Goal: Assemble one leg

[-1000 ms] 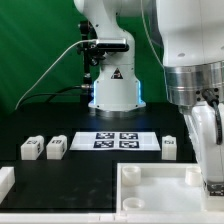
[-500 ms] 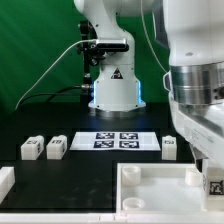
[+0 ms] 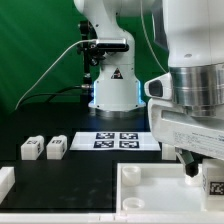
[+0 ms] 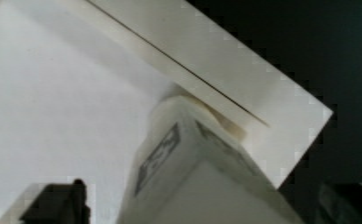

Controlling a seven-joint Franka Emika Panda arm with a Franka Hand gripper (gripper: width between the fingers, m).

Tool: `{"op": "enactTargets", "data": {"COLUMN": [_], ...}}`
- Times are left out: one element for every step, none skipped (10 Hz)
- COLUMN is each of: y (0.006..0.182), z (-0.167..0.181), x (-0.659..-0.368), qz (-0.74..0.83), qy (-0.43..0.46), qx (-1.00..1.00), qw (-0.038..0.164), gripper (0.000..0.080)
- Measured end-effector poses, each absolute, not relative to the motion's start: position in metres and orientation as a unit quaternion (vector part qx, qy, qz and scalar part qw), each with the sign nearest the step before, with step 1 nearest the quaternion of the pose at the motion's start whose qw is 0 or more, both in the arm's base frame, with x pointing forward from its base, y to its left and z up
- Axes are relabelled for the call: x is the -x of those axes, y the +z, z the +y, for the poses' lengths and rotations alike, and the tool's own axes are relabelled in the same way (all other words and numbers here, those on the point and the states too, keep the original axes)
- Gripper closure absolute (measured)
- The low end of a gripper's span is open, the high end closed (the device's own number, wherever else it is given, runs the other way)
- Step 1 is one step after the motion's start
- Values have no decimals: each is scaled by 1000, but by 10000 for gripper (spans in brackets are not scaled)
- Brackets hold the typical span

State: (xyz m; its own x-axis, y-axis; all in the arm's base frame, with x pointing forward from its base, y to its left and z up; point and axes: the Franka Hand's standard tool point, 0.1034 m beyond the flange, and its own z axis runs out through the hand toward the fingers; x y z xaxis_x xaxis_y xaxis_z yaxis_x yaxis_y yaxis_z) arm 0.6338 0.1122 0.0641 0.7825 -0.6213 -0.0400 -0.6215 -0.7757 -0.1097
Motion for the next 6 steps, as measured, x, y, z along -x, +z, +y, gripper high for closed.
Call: {"op": "enactTargets", "data": {"y": [69,70,69,69,68,68], "z": [110,110,110,110,110,110], "x": [-636,-637,-636,-636,-636,-636], "qz": [206,148,146,165,172,197], "qy": [-11,-15,-14,-13,-13,-11], "qx": [977,988,988,985,984,979], "qw": [52,51,52,52,52,52], "gripper": [151,151,162,162,335,511]}}
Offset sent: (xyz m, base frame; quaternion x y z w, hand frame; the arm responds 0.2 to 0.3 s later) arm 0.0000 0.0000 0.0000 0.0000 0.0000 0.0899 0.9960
